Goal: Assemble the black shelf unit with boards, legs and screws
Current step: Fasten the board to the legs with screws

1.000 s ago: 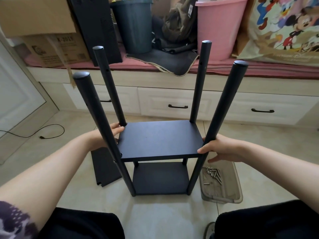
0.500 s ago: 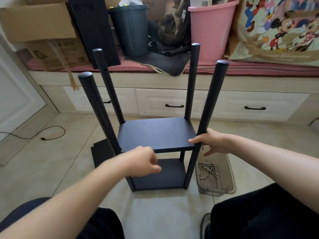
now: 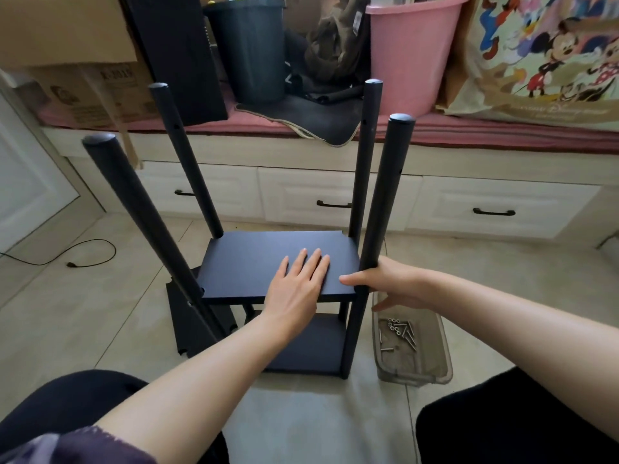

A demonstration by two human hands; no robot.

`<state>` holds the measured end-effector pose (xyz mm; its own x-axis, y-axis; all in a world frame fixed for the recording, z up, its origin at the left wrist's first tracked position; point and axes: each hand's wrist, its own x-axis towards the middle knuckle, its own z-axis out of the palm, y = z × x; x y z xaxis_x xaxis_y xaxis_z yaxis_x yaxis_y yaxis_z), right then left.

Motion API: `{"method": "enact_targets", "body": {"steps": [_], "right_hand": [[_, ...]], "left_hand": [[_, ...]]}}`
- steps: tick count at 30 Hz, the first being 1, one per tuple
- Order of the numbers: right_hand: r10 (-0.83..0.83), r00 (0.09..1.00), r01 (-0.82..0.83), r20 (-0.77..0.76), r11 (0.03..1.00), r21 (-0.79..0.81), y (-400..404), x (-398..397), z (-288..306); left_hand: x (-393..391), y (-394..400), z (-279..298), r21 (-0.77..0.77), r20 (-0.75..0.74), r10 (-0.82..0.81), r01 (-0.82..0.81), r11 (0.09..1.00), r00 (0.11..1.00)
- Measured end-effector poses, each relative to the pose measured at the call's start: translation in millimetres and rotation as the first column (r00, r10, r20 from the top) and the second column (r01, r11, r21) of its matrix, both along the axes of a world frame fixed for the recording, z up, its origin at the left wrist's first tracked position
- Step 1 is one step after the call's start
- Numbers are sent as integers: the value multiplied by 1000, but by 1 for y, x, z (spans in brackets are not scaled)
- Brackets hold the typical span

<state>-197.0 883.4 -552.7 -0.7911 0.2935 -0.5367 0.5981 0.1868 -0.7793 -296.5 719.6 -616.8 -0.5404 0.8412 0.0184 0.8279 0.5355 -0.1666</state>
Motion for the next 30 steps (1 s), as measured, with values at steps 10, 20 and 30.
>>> {"method": "enact_targets", "body": {"steps": [10, 20, 30], "right_hand": [[235, 960, -180, -149, 933, 313, 13, 6, 35], [217, 966, -148, -139, 911, 385, 2, 21, 55], [196, 971, -234, 137, 891, 390, 19, 32, 13]], "left_hand": [[-3, -6, -2, 171, -371, -200, 278, 945, 907], [-3, -9, -8, 177, -450, -259, 369, 912, 855], [-7, -6, -17, 219, -575, -258, 450, 866, 776]]}}
